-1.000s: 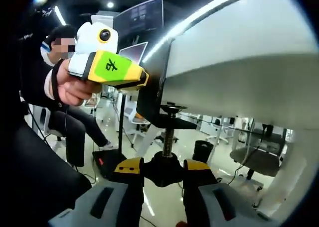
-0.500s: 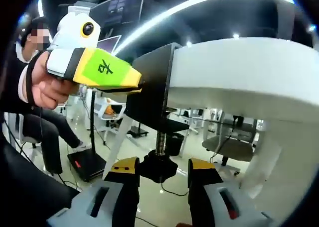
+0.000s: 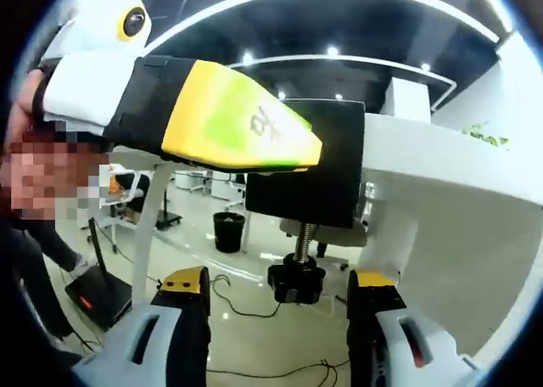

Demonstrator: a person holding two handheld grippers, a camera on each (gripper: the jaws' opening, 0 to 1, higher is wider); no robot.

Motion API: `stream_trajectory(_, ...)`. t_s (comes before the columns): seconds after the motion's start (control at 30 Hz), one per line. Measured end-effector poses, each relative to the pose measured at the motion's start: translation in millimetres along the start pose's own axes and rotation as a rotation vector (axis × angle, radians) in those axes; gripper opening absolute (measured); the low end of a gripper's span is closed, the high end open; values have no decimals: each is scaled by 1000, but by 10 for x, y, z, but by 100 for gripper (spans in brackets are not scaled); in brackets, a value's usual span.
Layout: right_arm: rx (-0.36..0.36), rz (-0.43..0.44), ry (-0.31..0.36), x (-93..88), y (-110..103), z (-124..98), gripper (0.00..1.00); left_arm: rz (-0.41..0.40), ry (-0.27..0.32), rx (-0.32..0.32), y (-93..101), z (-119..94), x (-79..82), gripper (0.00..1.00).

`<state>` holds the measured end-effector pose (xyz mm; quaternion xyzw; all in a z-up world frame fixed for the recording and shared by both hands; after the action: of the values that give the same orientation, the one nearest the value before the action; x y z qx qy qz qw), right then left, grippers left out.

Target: Clamp the fixed fixture on the desktop, loosen the retaining clip, secure it to the edge of the desk, and tighten the retaining clip.

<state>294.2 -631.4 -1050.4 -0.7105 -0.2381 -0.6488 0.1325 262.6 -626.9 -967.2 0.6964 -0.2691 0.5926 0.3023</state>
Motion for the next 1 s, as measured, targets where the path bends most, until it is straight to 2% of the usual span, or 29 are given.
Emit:
stream_trajectory(0.07,-40,16,-5,6,2,23,51,-2,3,-13,1,-1,-1,1)
stream_trajectory(0.13,-65,6,-6,20,22,24,54,-5,6,-21,5,-1,-1,1)
stream_trajectory(0.23,-78,43,-20,-8,77,69,59,-12,13,-27,13,-2,-3,1)
stream_trajectory(0.4,-111,30,-38,-52,91,132,57,-14,27,-35,24,0,-9,1)
stream_trajectory(0.5,-120,53,-43,-66,100,159,58,-20,33,-35,30,2,-13,1)
stream_trajectory(0.57,-132,38,-44,-61,101,164,52,-12,29,-33,43,15,-20,1)
stream_trajectory(0.67,-176,-17,-41,-39,172,144,24,2,20,-33,62,29,-26,1)
stream_trajectory(0.77,-166,22,-37,-28,199,171,25,27,15,-23,60,23,-24,1)
stream_trajectory(0.93,-148,-10,-19,1,216,203,24,48,9,-7,49,18,-23,1)
stream_trajectory(1.0,-91,-32,-1,11,205,198,24,13,17,-14,33,14,-24,1)
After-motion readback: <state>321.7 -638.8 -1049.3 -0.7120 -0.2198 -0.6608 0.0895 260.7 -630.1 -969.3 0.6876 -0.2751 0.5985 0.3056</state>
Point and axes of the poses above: the point that each gripper's makers call its tool centre point, and the gripper's own axes: z roughly forward along the fingers, y roughly to its right, x roughly out of its top, the point moved 3 cm from there along -z, roughly backward along the fingers, and after that the axes turned 2 degrees about -y, right-handed, at the moved point
